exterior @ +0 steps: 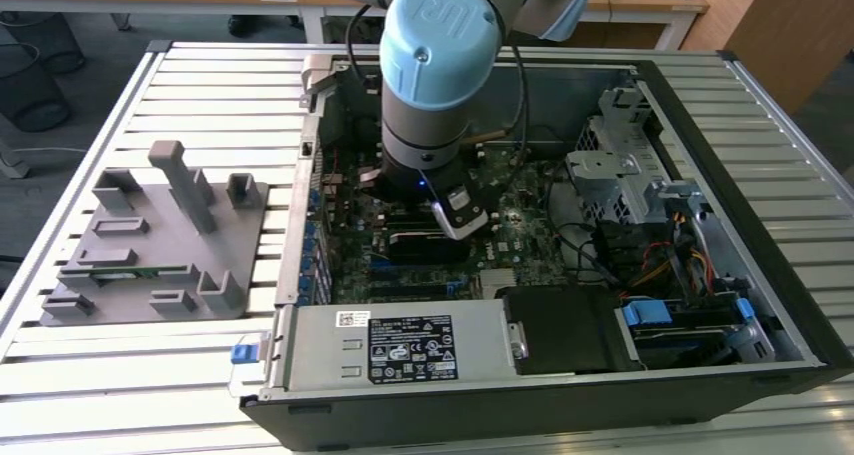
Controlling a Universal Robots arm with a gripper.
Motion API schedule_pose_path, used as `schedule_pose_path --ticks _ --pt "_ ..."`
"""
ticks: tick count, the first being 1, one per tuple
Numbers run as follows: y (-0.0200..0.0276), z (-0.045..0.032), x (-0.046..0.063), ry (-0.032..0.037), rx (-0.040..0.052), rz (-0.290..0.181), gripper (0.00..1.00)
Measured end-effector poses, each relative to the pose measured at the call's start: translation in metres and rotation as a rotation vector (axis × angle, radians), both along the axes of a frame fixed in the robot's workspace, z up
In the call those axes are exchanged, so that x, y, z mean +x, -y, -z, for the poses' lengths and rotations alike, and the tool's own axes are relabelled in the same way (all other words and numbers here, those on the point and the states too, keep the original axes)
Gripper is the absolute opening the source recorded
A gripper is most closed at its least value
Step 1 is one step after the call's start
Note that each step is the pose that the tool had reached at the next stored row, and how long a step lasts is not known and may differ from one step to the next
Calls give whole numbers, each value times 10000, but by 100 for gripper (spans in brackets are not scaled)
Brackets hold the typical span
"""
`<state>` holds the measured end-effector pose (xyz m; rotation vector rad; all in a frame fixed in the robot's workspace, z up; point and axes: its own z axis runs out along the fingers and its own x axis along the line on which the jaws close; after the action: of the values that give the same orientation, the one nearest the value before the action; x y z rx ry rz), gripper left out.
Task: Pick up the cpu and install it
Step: 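Install the second cpu locking lever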
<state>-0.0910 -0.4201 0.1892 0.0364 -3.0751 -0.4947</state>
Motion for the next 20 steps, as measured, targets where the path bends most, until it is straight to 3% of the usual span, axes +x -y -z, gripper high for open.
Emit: schedule_pose_path --ticks 13,20 --pt "-22 13 -21 0 -2 0 11" --pt "-22 -83 -22 0 -1 1 11"
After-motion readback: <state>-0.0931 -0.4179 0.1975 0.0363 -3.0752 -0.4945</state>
